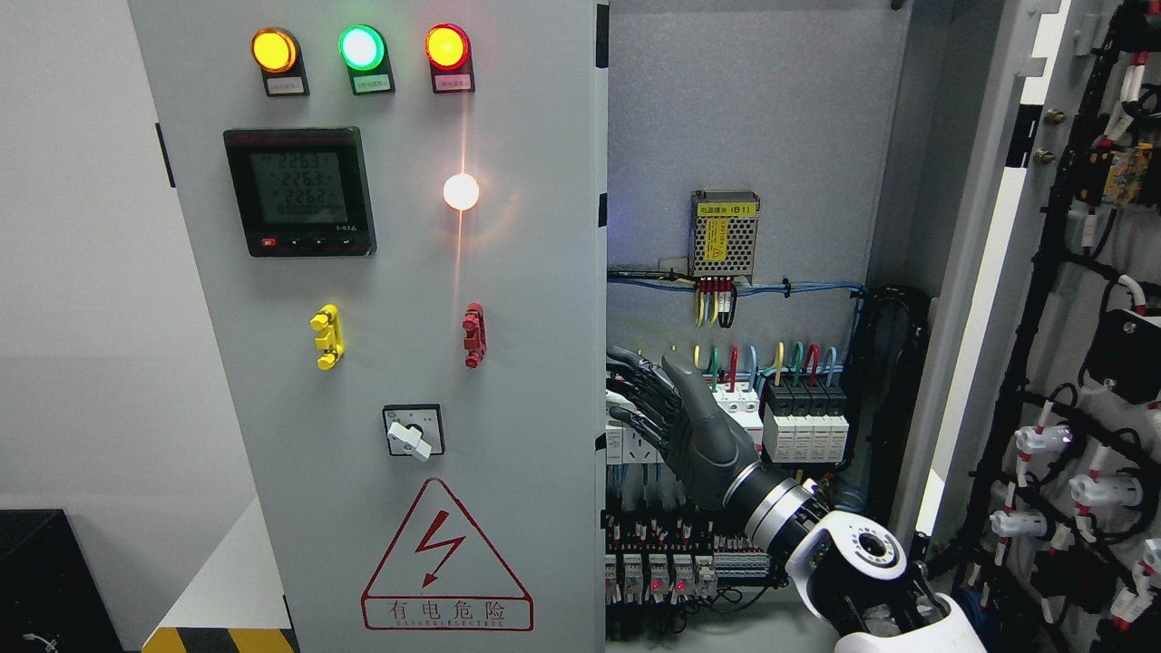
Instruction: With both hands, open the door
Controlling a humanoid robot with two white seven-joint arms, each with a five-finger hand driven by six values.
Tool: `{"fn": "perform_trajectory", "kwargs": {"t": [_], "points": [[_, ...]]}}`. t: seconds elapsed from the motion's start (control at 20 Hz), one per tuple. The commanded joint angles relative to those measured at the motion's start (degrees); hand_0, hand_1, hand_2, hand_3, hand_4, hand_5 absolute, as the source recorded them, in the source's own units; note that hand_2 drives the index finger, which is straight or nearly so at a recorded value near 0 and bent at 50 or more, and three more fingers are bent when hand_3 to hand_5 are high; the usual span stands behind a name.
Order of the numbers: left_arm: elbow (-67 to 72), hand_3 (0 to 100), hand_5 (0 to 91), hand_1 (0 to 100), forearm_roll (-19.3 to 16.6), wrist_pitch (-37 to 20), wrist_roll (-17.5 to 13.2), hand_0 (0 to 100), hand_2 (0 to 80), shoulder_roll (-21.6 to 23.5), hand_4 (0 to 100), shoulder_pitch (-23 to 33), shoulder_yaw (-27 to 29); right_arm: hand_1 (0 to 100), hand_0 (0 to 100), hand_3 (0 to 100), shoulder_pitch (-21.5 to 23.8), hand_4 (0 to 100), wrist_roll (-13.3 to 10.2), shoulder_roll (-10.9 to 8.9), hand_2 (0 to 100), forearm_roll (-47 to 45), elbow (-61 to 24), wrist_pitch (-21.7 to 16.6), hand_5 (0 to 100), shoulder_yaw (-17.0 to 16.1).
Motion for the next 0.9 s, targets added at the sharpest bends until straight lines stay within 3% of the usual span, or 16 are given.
{"fn": "perform_trajectory", "kwargs": {"t": [0.0, 0.15, 0.3, 0.85], "points": [[0.0, 0, 0.0, 0, 0.0, 0.0, 0.0, 0, 0.0, -0.1, 0, 0.0, 0.0, 0, 19, 0, 0.0, 0, 0.4, -0.17, 0, -0.1, 0.1, -0.1, 0, 0.0], [0.0, 0, 0.0, 0, 0.0, 0.0, 0.0, 0, 0.0, 0.0, 0, 0.0, 0.0, 0, 19, 0, 0.0, 0, 0.7, -0.08, 0, -0.1, 0.4, -0.1, 0, 0.0], [0.0, 0, 0.0, 0, 0.0, 0.0, 0.0, 0, 0.0, -0.1, 0, 0.0, 0.0, 0, 19, 0, -0.1, 0, 2.5, -0.17, 0, -0.1, 0.5, -0.1, 0, 0.0], [0.0, 0, 0.0, 0, 0.0, 0.0, 0.0, 0, 0.0, 0.0, 0, 0.0, 0.0, 0, 19, 0, -1.3, 0, 3.0, -0.17, 0, -0.1, 2.1, 0.0, 0, 0.0]]}}
